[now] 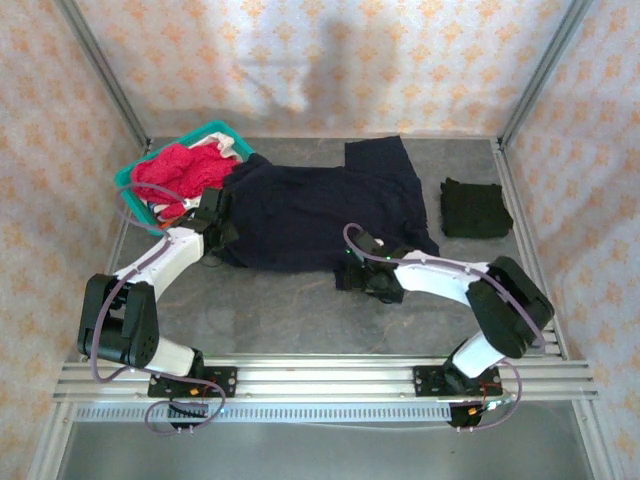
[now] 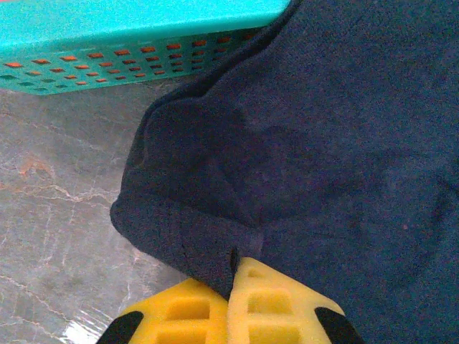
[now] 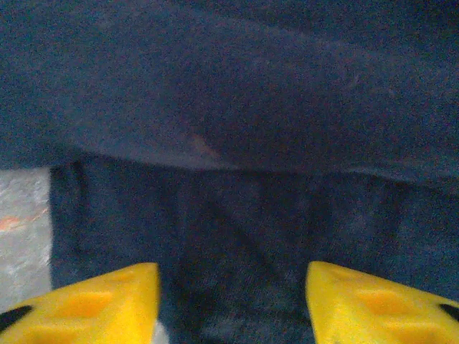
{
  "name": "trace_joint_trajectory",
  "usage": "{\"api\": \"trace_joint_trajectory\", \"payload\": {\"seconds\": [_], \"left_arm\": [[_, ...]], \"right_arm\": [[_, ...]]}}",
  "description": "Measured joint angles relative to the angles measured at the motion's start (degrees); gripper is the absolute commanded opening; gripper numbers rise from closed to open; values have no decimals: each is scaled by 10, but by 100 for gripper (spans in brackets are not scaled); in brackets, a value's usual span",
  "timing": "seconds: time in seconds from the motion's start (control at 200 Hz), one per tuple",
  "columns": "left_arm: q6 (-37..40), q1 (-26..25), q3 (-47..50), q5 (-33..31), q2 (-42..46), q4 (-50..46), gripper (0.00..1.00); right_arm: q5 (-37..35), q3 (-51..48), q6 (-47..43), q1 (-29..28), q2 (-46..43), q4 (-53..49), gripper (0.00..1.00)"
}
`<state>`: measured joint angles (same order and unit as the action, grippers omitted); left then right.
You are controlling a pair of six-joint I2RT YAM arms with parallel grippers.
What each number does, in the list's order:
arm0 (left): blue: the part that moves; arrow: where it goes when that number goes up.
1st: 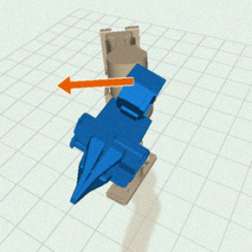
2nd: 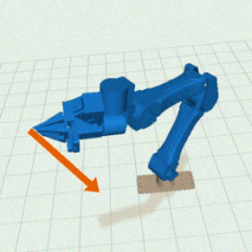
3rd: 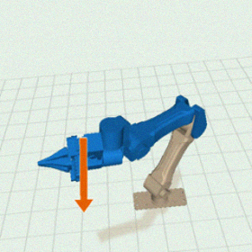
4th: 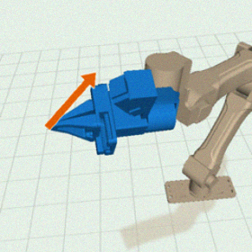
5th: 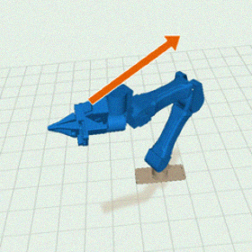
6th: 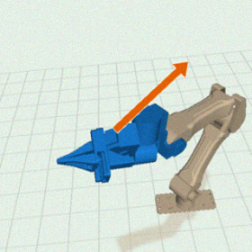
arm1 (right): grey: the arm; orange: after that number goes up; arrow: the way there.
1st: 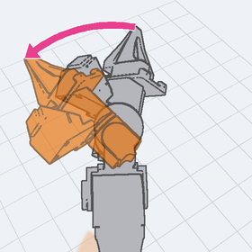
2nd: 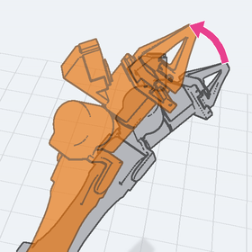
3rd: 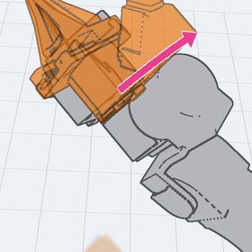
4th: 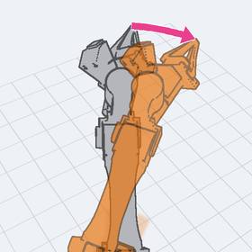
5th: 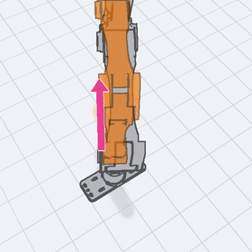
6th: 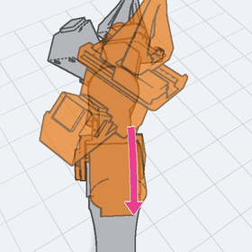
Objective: Fold and stack the t-shirts
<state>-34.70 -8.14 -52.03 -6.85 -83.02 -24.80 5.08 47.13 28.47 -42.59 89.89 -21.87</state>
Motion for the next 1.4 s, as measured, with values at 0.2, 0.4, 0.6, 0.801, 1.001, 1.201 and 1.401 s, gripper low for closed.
{"api": "trace_joint_trajectory", "payload": {"seconds": [0.2, 0.4, 0.6, 0.801, 1.001, 1.201, 1.401], "left_arm": [[0, 0, 0, 0, 2, 0, 0], [3, -3, 0, -9, 38, -13, 0], [18, -34, -72, -24, 88, -82, 0], [59, -65, -285, -26, 93, -159, 0], [103, -70, -477, -19, 93, -221, 0], [130, -82, -579, 7, 75, -277, 0], [144, -87, -642, 29, 38, -308, 0]], "right_arm": [[-28, 16, 1, 17, 22, -16, 0], [-50, 10, -6, 66, -78, -66, 0], [-89, 62, -38, 145, -286, -130, 0], [-152, 269, -111, 189, -348, -187, 0], [-190, 465, -193, 194, -323, -219, 0], [-228, 579, -257, 194, -280, -245, 0], [-272, 681, -319, 194, -217, -266, 0]]}}
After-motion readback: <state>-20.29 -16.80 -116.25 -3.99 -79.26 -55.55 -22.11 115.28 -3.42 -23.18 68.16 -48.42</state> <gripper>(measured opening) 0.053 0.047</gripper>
